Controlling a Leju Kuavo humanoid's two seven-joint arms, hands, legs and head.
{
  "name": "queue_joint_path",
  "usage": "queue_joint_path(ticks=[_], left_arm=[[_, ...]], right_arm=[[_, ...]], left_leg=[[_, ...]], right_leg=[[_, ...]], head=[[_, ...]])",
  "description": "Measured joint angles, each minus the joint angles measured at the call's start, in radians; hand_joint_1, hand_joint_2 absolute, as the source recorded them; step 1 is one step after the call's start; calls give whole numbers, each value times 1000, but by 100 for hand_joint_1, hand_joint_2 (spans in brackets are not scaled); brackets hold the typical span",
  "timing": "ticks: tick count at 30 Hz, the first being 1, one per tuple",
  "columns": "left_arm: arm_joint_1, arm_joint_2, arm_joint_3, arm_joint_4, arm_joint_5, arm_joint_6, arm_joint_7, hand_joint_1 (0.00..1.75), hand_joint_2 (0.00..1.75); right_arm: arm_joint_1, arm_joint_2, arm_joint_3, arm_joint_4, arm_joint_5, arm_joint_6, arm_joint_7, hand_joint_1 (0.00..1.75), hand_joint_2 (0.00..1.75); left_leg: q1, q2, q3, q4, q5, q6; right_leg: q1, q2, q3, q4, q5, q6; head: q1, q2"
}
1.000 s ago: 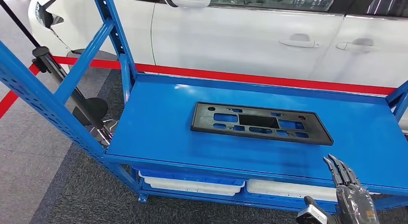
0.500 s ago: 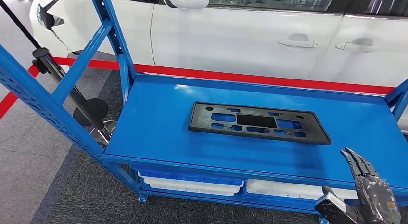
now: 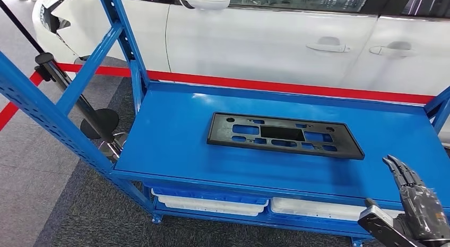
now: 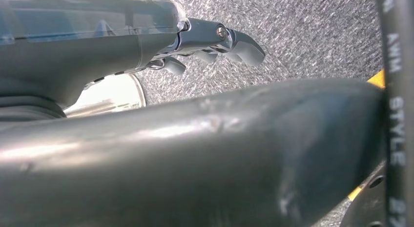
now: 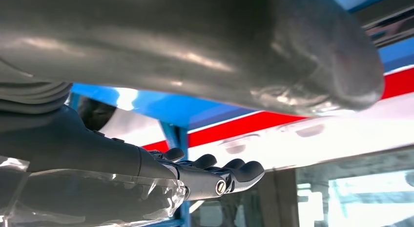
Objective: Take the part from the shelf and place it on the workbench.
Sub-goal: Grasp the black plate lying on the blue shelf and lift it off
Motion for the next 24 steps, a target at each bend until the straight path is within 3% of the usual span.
queue_joint_path(ticks=[10,24], left_arm=[[1,3,0,0,12,-11,10,0,0],[1,5,1,0,26,-14,24,0,0]], right_arm=[[-159,31,196,46,48,-33,-20,0,0],[-246,61,328,90,101,-52,-15,0,0]], left_leg=[[0,-1,0,0,1,0],[0,0,0,0,1,0]], right_leg=[[0,-1,1,1,0,0],[0,0,1,1,0,0]], head=[[0,0],[0,0]])
